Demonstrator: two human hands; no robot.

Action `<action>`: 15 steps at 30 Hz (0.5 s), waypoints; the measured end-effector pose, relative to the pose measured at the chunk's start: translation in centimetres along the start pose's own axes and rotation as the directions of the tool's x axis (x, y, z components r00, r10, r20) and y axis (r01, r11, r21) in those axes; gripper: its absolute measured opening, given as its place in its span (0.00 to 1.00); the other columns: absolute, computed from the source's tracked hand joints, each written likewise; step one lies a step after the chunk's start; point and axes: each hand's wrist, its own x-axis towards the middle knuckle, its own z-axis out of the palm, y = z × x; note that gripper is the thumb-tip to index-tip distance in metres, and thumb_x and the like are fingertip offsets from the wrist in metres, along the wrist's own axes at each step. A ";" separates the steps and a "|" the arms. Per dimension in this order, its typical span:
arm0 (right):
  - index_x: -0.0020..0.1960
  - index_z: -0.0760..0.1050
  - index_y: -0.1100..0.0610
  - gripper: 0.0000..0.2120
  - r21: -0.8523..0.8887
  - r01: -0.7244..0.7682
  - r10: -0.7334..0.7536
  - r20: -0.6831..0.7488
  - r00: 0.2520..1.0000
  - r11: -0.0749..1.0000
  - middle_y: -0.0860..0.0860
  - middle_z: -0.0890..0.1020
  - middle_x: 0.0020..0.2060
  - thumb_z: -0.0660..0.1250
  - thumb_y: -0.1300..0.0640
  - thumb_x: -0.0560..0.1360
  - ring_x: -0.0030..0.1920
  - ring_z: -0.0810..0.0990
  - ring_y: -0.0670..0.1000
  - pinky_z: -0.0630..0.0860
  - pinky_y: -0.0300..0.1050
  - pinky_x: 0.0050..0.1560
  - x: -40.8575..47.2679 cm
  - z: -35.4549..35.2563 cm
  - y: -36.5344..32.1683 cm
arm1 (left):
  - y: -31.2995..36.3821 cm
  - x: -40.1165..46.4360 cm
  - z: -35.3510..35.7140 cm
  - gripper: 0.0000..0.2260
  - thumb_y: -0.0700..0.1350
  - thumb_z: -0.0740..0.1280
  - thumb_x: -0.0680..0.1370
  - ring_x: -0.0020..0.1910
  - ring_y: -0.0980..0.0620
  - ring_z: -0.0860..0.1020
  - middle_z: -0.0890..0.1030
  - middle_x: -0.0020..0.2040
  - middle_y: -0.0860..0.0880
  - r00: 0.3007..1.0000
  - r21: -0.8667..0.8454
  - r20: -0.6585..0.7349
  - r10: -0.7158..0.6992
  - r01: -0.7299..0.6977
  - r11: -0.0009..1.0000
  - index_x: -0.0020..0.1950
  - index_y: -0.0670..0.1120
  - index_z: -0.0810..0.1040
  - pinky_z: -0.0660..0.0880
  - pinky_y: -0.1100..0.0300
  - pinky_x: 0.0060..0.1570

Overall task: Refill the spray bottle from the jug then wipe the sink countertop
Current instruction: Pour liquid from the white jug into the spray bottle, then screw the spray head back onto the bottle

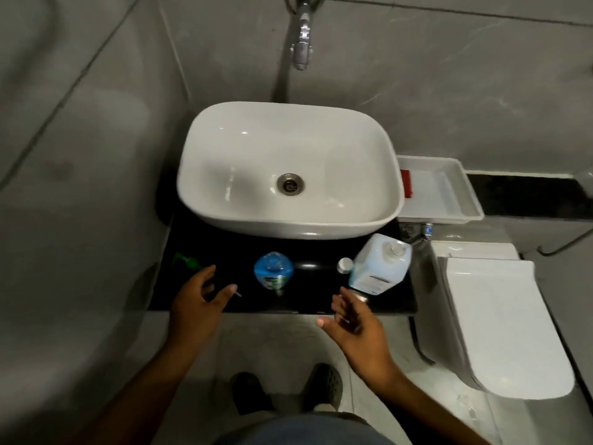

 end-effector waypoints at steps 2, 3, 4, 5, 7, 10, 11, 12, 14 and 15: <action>0.71 0.65 0.52 0.40 -0.042 0.053 -0.051 0.042 0.998 0.998 0.49 0.76 0.64 0.78 0.56 0.63 0.61 0.76 0.40 0.73 0.42 0.64 1.4 1.6 -1.3 | -1.2 0.4 -2.1 0.19 0.51 0.72 0.72 0.53 0.49 0.78 0.80 0.58 0.47 0.991 0.111 -0.115 -0.066 0.079 0.991 0.61 0.48 0.76 0.74 0.56 0.50; 0.72 0.64 0.52 0.42 -0.075 0.086 -0.081 0.073 0.994 0.993 0.48 0.75 0.64 0.79 0.56 0.63 0.62 0.75 0.41 0.72 0.42 0.64 2.1 2.5 -1.9 | -1.7 0.9 -3.0 0.17 0.52 0.72 0.72 0.53 0.46 0.79 0.81 0.55 0.45 0.982 0.134 -0.153 -0.111 0.132 0.982 0.59 0.47 0.78 0.75 0.54 0.51; 0.73 0.62 0.52 0.43 -0.109 0.118 -0.106 0.105 0.989 0.987 0.48 0.74 0.65 0.79 0.54 0.63 0.63 0.74 0.42 0.72 0.42 0.64 2.8 3.2 -2.4 | -2.1 1.4 -3.7 0.16 0.52 0.71 0.73 0.52 0.43 0.79 0.82 0.54 0.43 0.974 0.125 -0.162 -0.160 0.181 0.976 0.57 0.45 0.78 0.75 0.52 0.50; 0.74 0.61 0.52 0.45 -0.141 0.144 -0.124 0.137 0.983 0.980 0.48 0.73 0.65 0.79 0.52 0.62 0.65 0.73 0.43 0.71 0.43 0.65 3.5 3.8 -2.8 | -2.2 2.0 -4.1 0.16 0.52 0.70 0.74 0.51 0.40 0.80 0.82 0.51 0.40 0.969 0.105 -0.139 -0.206 0.221 0.969 0.55 0.41 0.78 0.76 0.51 0.48; 0.74 0.61 0.52 0.46 -0.202 0.194 -0.157 0.186 0.970 0.960 0.48 0.72 0.66 0.79 0.51 0.62 0.66 0.72 0.44 0.71 0.43 0.65 4.9 4.9 -3.5 | -2.1 3.0 -4.5 0.18 0.53 0.70 0.74 0.45 0.37 0.80 0.81 0.45 0.37 0.961 0.108 -0.091 -0.262 0.271 0.956 0.47 0.37 0.78 0.75 0.55 0.37; 0.73 0.64 0.51 0.42 -0.286 0.277 -0.217 0.224 0.950 0.917 0.48 0.73 0.63 0.80 0.53 0.63 0.63 0.73 0.44 0.71 0.39 0.63 6.6 6.3 -3.8 | -1.2 4.5 -3.9 0.18 0.54 0.71 0.73 0.42 0.38 0.81 0.81 0.39 0.38 0.949 0.109 -0.144 -0.282 0.298 0.948 0.37 0.39 0.76 0.69 0.58 0.31; 0.72 0.65 0.50 0.41 -0.311 0.297 -0.231 0.232 0.945 0.903 0.48 0.73 0.62 0.80 0.53 0.63 0.62 0.74 0.44 0.70 0.38 0.62 7.1 6.7 -3.9 | -0.8 5.2 -3.6 0.19 0.55 0.71 0.72 0.44 0.38 0.81 0.82 0.42 0.37 0.945 0.112 -0.158 -0.288 0.307 0.945 0.40 0.37 0.78 0.72 0.57 0.35; 0.71 0.67 0.51 0.39 -0.327 0.310 -0.240 0.237 0.941 0.893 0.48 0.74 0.61 0.80 0.53 0.64 0.61 0.74 0.44 0.71 0.38 0.62 7.4 7.0 -3.9 | -0.6 5.8 -3.3 0.22 0.55 0.72 0.71 0.47 0.38 0.81 0.82 0.47 0.36 0.941 0.115 -0.168 -0.295 0.316 0.942 0.46 0.34 0.79 0.75 0.55 0.40; 0.69 0.70 0.53 0.35 -0.342 0.318 -0.245 0.239 0.939 0.884 0.50 0.76 0.60 0.79 0.55 0.65 0.60 0.76 0.46 0.72 0.42 0.63 8.0 7.2 -3.9 | -0.2 7.0 -2.8 0.29 0.57 0.73 0.69 0.52 0.37 0.80 0.80 0.55 0.35 0.929 0.089 -0.168 -0.330 0.348 0.933 0.57 0.34 0.77 0.79 0.48 0.51; 0.67 0.71 0.53 0.32 -0.351 0.327 -0.252 0.242 0.937 0.877 0.51 0.77 0.60 0.78 0.56 0.66 0.59 0.77 0.47 0.73 0.43 0.63 8.2 7.2 -3.8 | 0.0 7.4 -2.5 0.31 0.57 0.74 0.68 0.53 0.37 0.80 0.80 0.56 0.35 0.923 0.075 -0.169 -0.345 0.361 0.929 0.59 0.35 0.76 0.79 0.46 0.52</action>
